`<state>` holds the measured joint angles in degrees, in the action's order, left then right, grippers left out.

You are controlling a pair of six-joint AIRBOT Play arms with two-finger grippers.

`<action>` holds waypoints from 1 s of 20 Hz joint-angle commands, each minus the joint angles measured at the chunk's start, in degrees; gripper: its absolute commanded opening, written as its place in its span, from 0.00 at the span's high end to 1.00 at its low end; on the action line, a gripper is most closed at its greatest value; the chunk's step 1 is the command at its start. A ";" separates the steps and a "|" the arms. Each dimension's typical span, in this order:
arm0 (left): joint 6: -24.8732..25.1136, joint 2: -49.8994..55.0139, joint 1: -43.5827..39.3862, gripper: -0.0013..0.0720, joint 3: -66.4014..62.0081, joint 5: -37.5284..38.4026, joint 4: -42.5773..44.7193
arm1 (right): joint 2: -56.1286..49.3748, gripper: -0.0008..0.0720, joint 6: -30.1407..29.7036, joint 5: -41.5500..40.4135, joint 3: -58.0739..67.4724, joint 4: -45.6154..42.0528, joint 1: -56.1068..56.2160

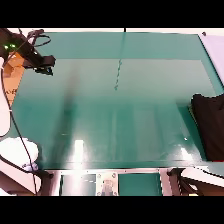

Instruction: Fold the shirts.

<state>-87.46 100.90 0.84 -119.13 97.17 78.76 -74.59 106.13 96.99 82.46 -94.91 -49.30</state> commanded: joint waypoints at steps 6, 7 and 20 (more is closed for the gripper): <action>-2.56 -17.29 -1.40 0.95 19.47 -6.12 -0.46 | 4.37 0.97 -3.32 -10.78 -3.34 9.68 25.20; -2.82 -20.83 -2.58 0.95 25.24 -8.02 -0.50 | 6.12 0.97 -4.11 -12.15 -6.69 9.68 27.87; -10.05 -41.48 -13.92 0.95 64.11 -24.87 -2.49 | 21.70 0.97 -4.35 -24.79 -34.12 14.25 47.52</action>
<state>-97.06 60.45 -12.51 -57.19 75.37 76.64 -53.71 101.80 73.49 49.80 -81.73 -4.27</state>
